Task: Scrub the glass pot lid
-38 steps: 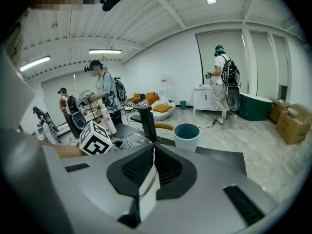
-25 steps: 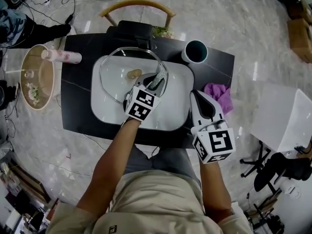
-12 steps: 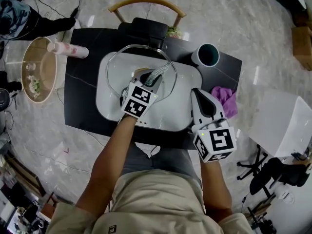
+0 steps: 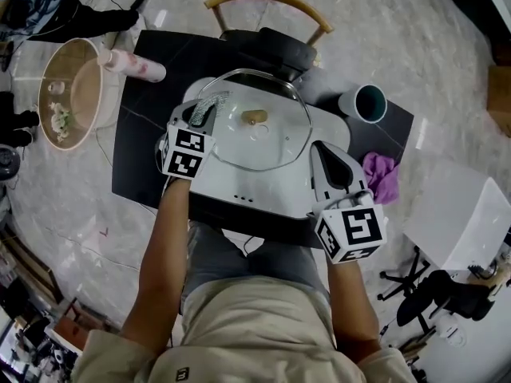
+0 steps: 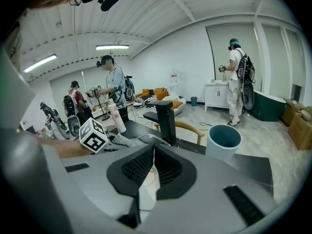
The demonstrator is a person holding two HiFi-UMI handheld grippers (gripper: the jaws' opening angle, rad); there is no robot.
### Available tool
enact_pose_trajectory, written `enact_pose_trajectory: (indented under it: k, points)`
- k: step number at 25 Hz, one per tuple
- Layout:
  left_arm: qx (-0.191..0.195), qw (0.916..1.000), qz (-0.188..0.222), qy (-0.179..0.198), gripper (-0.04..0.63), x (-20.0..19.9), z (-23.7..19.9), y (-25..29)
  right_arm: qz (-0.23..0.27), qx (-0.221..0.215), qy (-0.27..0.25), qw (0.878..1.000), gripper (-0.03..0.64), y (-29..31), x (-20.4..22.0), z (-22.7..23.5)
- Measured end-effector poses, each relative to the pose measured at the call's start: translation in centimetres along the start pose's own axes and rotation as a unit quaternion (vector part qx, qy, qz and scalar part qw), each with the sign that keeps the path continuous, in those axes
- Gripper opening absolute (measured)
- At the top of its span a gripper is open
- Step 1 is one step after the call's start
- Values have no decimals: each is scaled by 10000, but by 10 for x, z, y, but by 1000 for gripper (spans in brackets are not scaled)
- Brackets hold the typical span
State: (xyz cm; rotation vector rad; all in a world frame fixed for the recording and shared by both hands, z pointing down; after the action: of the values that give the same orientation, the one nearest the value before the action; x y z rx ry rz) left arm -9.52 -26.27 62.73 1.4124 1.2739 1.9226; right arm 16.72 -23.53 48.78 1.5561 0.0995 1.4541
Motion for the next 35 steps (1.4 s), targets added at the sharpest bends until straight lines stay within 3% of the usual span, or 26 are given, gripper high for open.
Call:
enact_pose_trajectory:
  k: [6,22,29,35]
  points:
    - [-265,9994,-168,112,89,6,-19,-5,-58,-6,-15,10000,25,13,-8,-4]
    - [-208,9993,-305,103,91,6,-34,9,-178,123,218,9995,25,31,-7,16]
    - [-180,9983,-375,413,89,3,-13,14,-195,151,326,9992,25,31,3,18]
    - [349,9975,-304,542,89,-8,48,29,-197,153,326,9992,25,23,10,21]
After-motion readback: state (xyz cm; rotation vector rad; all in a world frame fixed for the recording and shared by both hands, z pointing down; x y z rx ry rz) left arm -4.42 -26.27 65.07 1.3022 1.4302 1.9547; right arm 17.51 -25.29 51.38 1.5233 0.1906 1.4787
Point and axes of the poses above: the fingertips, and each gripper's own axes: y forward along the fingers, z to its right, x out of its underside, the point moved 5 cm from there along -y, backward along the fingers, and after that the axes turned 8 degrees about -z, right-handed, at the moved point
